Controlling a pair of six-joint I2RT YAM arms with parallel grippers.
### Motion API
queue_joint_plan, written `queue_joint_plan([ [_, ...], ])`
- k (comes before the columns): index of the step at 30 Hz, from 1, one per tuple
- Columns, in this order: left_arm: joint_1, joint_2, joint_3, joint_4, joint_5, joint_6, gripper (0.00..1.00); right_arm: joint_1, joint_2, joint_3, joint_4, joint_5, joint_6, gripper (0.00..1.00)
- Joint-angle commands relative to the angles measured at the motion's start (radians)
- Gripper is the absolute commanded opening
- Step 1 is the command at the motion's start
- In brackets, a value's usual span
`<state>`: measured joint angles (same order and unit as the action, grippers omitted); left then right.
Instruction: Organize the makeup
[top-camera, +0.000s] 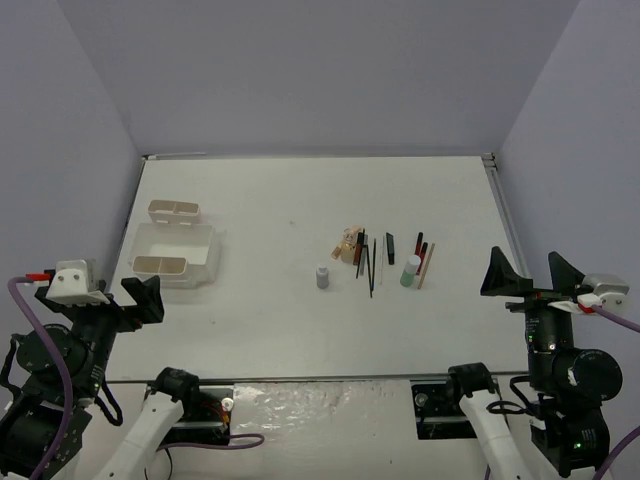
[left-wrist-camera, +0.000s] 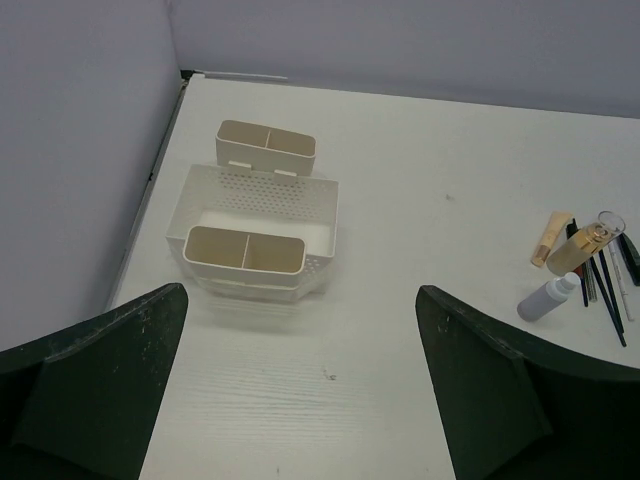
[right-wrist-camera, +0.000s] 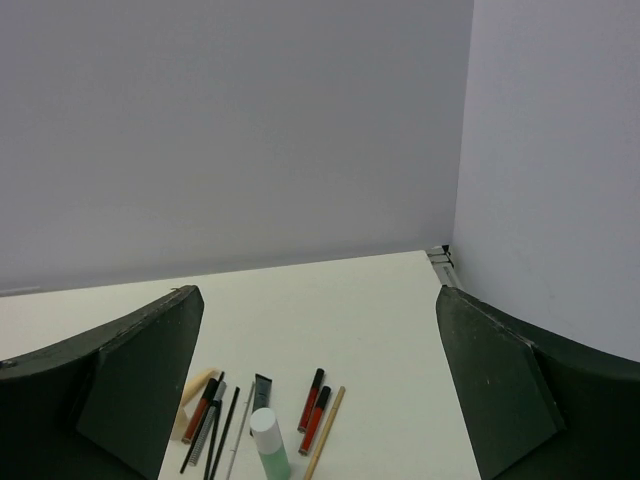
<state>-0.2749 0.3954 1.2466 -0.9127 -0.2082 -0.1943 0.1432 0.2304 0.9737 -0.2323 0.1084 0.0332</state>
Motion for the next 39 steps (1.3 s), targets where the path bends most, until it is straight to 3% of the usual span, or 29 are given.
queue_joint_plan([
  [1,-0.004,0.045,0.004,0.044,0.035,0.007,0.97,-0.007,0.044,0.007,0.077,-0.025,0.023,1.00],
  [15,-0.004,0.181,-0.038,0.056,0.187,-0.030,0.97,-0.007,0.050,-0.028,0.076,0.013,0.102,1.00],
  [20,-0.004,0.280,-0.072,0.182,0.322,-0.126,0.97,-0.007,0.075,-0.055,0.070,0.001,0.118,1.00],
  [25,-0.024,0.478,-0.130,0.379,0.450,-0.274,0.97,-0.007,0.098,-0.073,0.063,-0.023,0.146,1.00],
  [27,-0.073,0.540,-0.148,0.466,0.431,-0.309,0.97,-0.007,0.102,-0.077,0.057,-0.029,0.146,1.00],
  [32,-0.347,0.748,-0.111,0.604,0.224,-0.322,0.97,-0.007,0.088,-0.097,0.053,-0.031,0.147,1.00],
  [39,-0.484,1.003,-0.037,0.723,0.129,-0.358,0.91,-0.007,0.061,-0.111,0.050,-0.023,0.140,1.00],
])
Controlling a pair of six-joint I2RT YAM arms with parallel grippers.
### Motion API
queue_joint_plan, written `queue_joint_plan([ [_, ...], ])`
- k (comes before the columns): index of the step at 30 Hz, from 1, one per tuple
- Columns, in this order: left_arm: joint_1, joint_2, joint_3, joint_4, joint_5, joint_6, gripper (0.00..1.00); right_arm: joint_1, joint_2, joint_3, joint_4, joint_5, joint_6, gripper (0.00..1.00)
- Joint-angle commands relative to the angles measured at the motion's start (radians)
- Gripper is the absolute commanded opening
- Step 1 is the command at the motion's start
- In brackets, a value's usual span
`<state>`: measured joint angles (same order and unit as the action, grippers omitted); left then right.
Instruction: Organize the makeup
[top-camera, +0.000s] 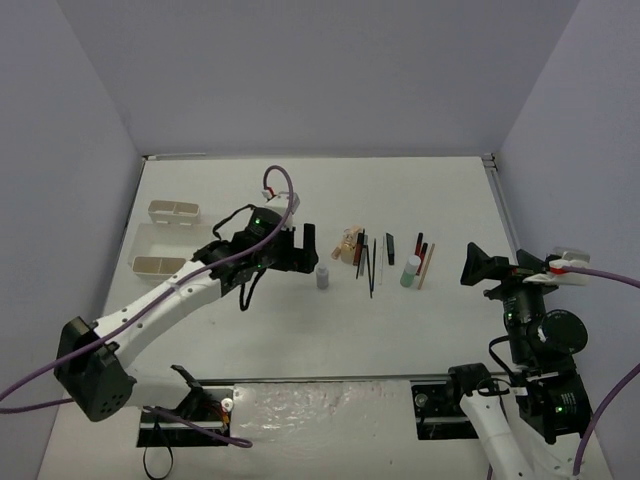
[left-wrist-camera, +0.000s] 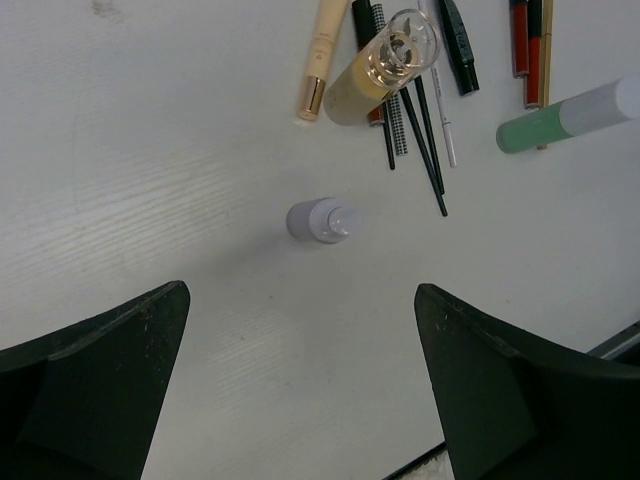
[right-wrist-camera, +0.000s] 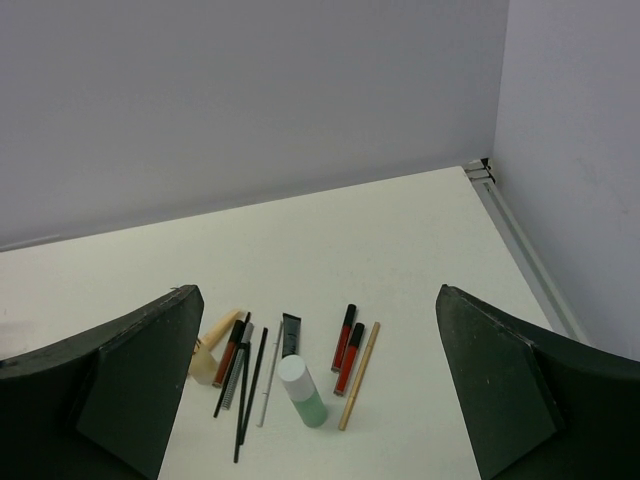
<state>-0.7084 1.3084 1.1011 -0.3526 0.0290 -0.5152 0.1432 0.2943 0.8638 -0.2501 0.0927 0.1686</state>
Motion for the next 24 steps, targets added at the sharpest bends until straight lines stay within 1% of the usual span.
queue_joint_plan([
  [1,-0.067,0.125,0.119,0.164,-0.128,-0.034,0.89,-0.006,-0.007,-0.004,0.068,-0.005,0.003,1.00],
  [5,-0.106,0.228,0.168,0.149,-0.156,-0.032,0.81,-0.005,-0.017,-0.009,0.066,0.002,0.000,1.00],
  [8,-0.123,0.276,0.182,0.140,-0.181,-0.040,0.78,-0.005,-0.027,-0.011,0.063,0.013,-0.003,1.00],
  [14,-0.140,0.350,0.197,0.105,-0.204,-0.061,0.74,0.001,-0.031,-0.012,0.063,0.025,-0.009,1.00],
  [24,-0.163,0.423,0.220,0.059,-0.243,-0.069,0.68,0.007,-0.038,-0.017,0.062,0.033,-0.006,1.00],
])
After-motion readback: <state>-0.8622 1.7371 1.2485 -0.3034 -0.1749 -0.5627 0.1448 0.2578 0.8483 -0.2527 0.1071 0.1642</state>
